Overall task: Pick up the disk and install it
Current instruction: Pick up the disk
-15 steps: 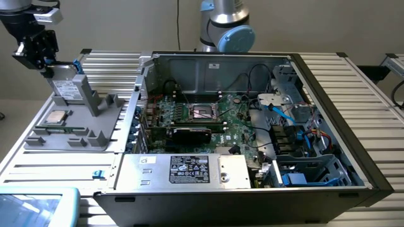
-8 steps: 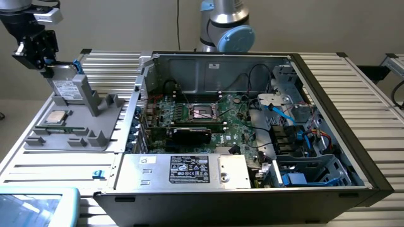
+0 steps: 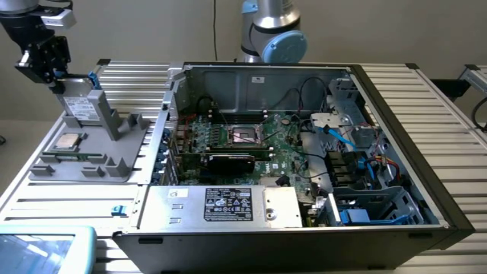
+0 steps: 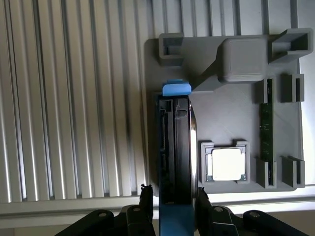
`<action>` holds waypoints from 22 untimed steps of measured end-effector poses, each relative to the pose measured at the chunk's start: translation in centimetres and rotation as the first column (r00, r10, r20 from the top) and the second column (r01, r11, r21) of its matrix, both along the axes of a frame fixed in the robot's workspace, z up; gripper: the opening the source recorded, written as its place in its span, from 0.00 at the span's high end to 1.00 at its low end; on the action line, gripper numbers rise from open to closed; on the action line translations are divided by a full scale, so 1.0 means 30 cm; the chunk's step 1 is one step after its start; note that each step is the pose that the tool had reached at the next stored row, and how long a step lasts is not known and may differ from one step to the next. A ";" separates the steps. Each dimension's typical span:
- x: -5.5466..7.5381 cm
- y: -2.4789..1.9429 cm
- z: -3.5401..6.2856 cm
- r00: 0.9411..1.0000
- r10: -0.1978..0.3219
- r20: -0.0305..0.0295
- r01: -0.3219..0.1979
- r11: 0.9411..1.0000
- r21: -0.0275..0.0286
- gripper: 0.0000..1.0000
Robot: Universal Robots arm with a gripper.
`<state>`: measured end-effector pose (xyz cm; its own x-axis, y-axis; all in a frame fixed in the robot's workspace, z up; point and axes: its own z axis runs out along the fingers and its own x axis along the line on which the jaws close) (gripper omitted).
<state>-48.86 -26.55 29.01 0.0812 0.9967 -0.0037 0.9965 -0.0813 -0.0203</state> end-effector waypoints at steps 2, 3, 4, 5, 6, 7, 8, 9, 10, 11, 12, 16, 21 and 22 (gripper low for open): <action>0.000 0.001 0.000 1.000 0.000 0.000 0.000 1.000 0.000 0.55; 0.000 0.001 0.000 1.000 0.000 0.000 0.000 1.000 0.000 0.55; 0.000 0.002 0.000 1.000 0.000 0.000 0.000 1.000 0.000 0.55; 0.000 0.002 0.000 1.000 0.000 0.000 0.000 1.000 0.000 0.55; 0.000 0.002 0.000 1.000 0.000 0.000 0.000 1.000 -0.001 0.55; 0.000 0.002 0.000 1.000 0.000 0.000 0.000 1.000 -0.001 0.55; 0.000 0.002 0.000 1.000 0.000 0.000 0.000 1.000 -0.002 0.55; 0.000 0.002 0.000 1.000 0.000 0.000 0.000 1.000 -0.003 0.55; 0.000 0.002 0.000 1.000 0.000 0.000 0.000 1.000 -0.005 0.55; 0.000 0.002 0.000 1.000 0.000 0.000 0.000 1.000 -0.006 0.55; 0.000 0.002 0.000 1.000 0.000 0.000 0.000 1.000 -0.008 0.55; 0.000 0.002 0.000 1.000 0.000 0.000 0.000 1.000 -0.012 0.55; 0.000 0.002 0.000 1.000 0.000 0.002 0.000 1.000 -0.013 0.55; 0.000 0.002 0.000 1.000 0.000 0.003 0.000 1.000 -0.013 0.55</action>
<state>-48.86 -26.48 29.01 0.0812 0.9966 -0.0164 0.9965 -0.0814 -0.0165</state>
